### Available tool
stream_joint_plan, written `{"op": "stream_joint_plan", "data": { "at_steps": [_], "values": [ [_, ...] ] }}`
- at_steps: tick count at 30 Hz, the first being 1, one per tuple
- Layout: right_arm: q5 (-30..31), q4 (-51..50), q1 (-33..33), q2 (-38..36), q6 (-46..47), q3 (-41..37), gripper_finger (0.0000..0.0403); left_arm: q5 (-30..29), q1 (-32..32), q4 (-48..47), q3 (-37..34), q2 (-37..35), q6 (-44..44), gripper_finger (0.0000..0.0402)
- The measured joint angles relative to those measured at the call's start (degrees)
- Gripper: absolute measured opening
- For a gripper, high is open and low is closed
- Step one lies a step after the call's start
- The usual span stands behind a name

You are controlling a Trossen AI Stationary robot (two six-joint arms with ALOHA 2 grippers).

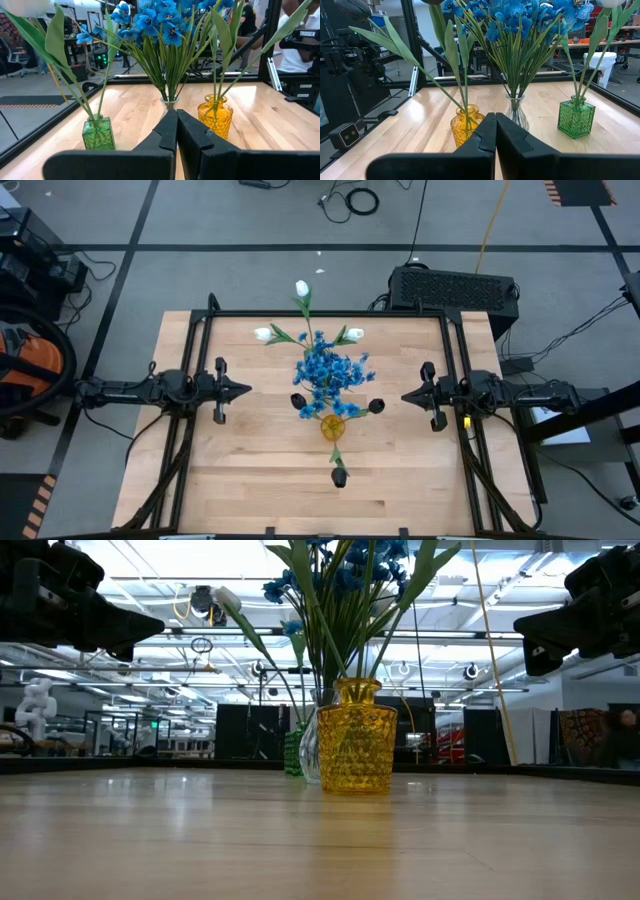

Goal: Sort flowers into vase by color
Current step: Return to Home Position

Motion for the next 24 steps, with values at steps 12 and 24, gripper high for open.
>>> {"op": "stream_joint_plan", "data": {
  "at_steps": [12, 24],
  "values": [
    [0.0, 0.0, 0.0, 0.0, 0.0, 0.0, 0.0, 0.5, 0.0, -0.1, 0.0, 0.0, 0.0, 0.0011],
    [0.0, 0.0, 0.0, 0.0, 0.0, 0.0, 0.0, 0.5, 0.0, -0.1, 0.0, 0.0, 0.0, 0.0011]
  ]
}}
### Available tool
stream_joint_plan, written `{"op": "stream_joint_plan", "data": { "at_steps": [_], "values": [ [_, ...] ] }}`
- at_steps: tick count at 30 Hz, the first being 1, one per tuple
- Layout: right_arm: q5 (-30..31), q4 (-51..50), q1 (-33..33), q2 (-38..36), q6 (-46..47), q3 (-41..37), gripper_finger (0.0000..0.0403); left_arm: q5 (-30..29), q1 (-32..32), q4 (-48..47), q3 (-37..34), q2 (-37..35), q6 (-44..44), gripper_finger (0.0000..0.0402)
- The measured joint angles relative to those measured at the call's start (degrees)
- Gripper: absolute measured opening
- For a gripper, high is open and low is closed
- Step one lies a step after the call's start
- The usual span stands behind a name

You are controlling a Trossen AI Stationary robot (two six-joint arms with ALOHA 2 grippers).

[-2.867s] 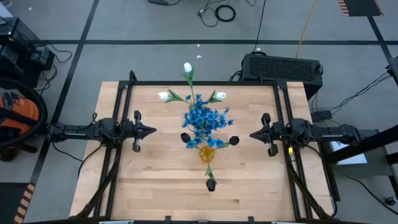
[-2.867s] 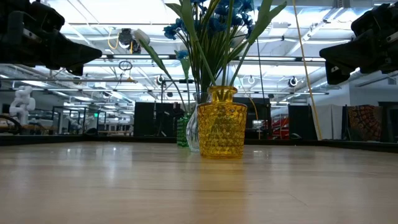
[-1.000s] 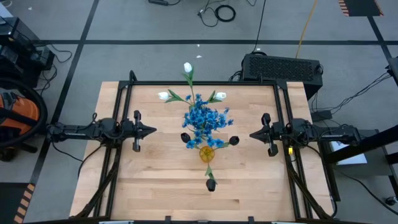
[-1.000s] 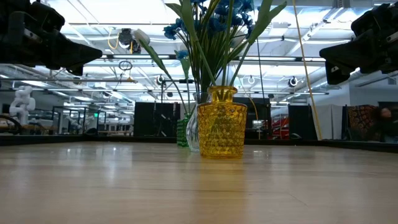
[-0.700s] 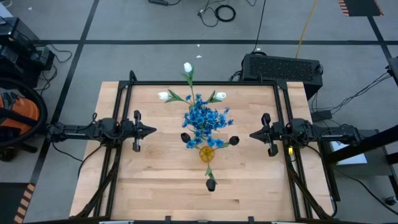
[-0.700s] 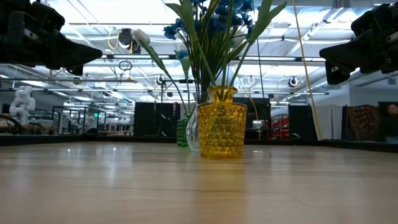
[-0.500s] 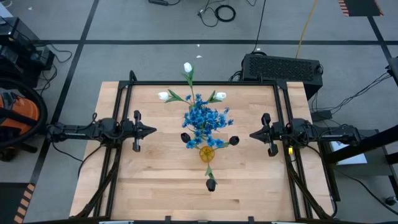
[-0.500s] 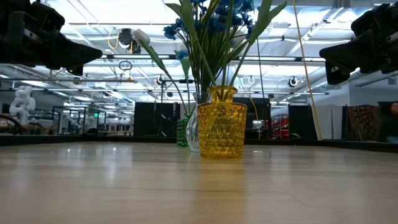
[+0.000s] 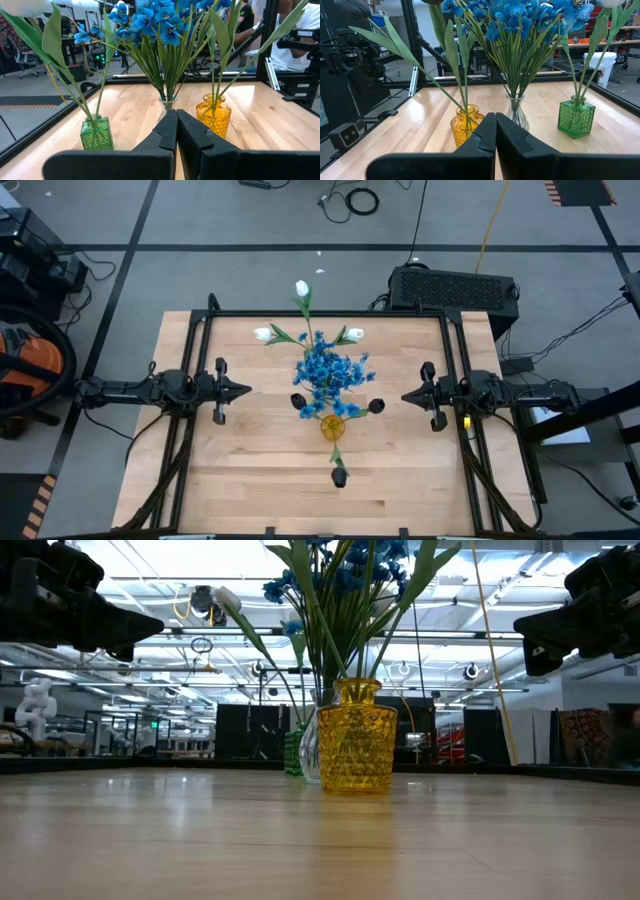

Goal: Sort flowers into vase by color
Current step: Return to Home Position

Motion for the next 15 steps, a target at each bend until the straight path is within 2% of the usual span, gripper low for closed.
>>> {"op": "stream_joint_plan", "data": {
  "at_steps": [15],
  "values": [
    [0.0, 0.0, 0.0, 0.0, 0.0, 0.0, 0.0, -0.3, 0.0, 0.0, 0.0, 0.0, 0.0, 0.0011]
  ]
}}
